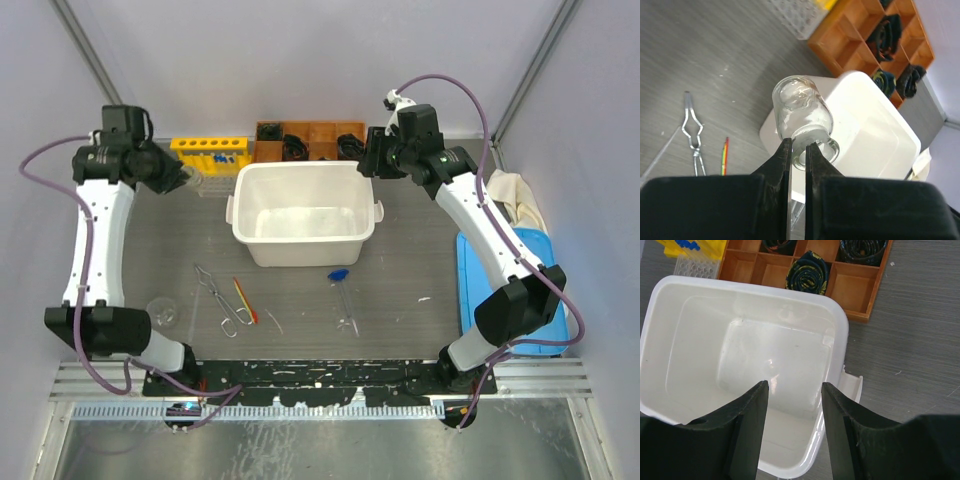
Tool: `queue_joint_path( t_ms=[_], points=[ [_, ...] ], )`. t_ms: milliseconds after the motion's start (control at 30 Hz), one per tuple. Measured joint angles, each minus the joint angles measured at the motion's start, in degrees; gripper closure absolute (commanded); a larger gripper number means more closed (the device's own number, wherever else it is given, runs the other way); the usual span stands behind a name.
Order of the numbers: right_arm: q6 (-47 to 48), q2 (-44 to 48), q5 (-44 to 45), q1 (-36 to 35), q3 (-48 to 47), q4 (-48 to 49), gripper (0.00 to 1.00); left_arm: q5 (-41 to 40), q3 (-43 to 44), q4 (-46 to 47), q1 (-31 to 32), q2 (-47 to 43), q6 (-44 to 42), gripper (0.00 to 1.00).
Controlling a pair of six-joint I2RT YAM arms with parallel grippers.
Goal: Organize the chemistry lab equipment
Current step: Pick up the collection bottle at the center of the board, then place the collection bottle in the storage box.
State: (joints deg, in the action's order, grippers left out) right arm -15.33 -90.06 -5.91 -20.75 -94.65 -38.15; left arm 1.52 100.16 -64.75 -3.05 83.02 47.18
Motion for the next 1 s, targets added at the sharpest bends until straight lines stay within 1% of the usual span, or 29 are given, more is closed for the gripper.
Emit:
queue_joint_path(
  t_ms=[167, 233, 433, 533, 633, 800, 1000],
  points=[
    [0.02, 0.00, 0.02, 0.00, 0.00, 0.02, 0.47, -1.70, 13.09, -3.15, 8.37, 9.75, -0.02, 1.00],
    [0.04, 0.00, 0.04, 0.00, 0.00, 0.04, 0.47, -1.73, 17.33, -3.80, 10.54, 13.73, -0.02, 1.00],
    [0.22, 0.02, 0.57, 0.00, 0.07, 0.37, 0.47, -0.55, 31.30, -9.60, 14.03, 26.53, -0.07, 1.00],
    [0.24, 0.02, 0.92, 0.00, 0.22, 0.42, 0.47, -0.04, 37.33, -11.91, 15.23, 31.32, -0.15, 1.00],
    [0.26, 0.02, 1.16, -0.02, 0.55, 0.42, 0.47, 0.31, 39.45, -13.33, 16.90, 33.31, -0.11, 1.00],
    [0.46, 0.02, 1.77, 0.00, 0.61, 0.48, 0.47, 0.22, 39.54, -14.67, 21.00, 33.77, -0.13, 1.00],
    [0.61, 0.02, 2.08, 0.00, 0.61, 0.52, 0.47, -1.99, 36.33, -15.02, 25.73, 33.77, -1.16, 1.00]
  ],
)
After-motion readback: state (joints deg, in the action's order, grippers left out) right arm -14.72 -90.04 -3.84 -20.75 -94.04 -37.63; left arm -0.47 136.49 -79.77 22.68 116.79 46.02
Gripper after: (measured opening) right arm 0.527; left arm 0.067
